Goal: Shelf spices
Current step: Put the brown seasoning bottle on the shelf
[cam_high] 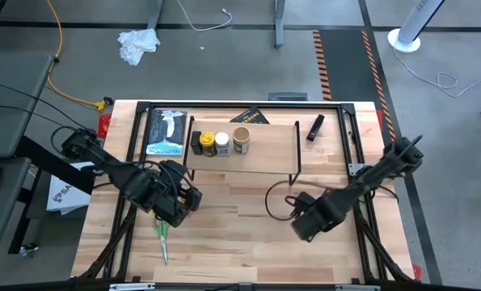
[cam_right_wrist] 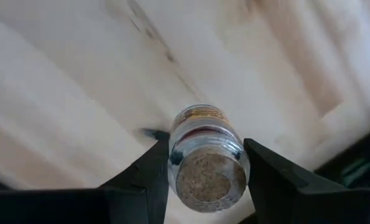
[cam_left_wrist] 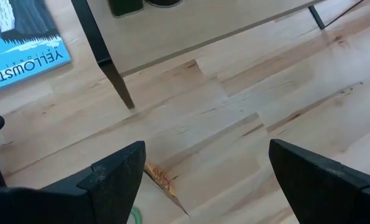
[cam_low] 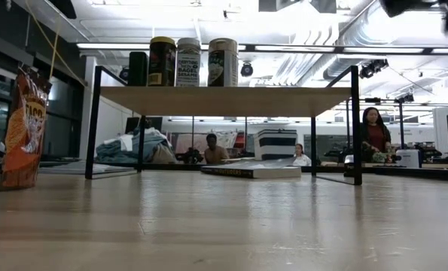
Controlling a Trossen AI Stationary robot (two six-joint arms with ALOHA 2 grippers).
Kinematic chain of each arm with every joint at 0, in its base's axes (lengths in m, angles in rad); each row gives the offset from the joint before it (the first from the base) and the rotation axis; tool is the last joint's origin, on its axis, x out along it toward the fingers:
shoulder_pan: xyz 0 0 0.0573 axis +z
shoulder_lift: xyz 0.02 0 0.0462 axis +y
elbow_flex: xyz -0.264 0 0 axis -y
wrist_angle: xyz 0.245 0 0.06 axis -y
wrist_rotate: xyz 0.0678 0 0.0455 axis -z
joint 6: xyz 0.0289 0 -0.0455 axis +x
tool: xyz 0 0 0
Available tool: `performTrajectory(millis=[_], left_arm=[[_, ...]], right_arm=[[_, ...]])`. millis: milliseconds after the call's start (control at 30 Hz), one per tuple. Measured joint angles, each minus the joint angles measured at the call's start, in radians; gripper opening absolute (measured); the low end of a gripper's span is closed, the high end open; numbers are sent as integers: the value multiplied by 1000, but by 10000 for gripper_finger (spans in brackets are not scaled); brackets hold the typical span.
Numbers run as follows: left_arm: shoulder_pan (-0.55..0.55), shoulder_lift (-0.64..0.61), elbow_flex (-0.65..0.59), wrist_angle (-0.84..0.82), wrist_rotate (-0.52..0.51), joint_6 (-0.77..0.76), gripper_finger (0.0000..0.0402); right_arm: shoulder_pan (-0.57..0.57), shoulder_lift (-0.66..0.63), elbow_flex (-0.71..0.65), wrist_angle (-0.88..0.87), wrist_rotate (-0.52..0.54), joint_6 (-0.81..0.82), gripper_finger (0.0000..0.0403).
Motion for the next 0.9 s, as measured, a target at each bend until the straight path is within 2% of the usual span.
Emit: performTrajectory(millis=[167,400,633,900], left_arm=[[0,-17,0,0,-17,7,337],[0,-57,0,-1,-79,7,337],[0,-71,0,0,-94,6,337],[-1,-71,0,1,-91,6,337]], right_arm=[[-76,-80,209,-85,115,-114,161],[-332,-50,447,-139,278,-398,161],[-567,69,536,-84,280,-698,161],[-681,188,574,-82,229,-875,161]])
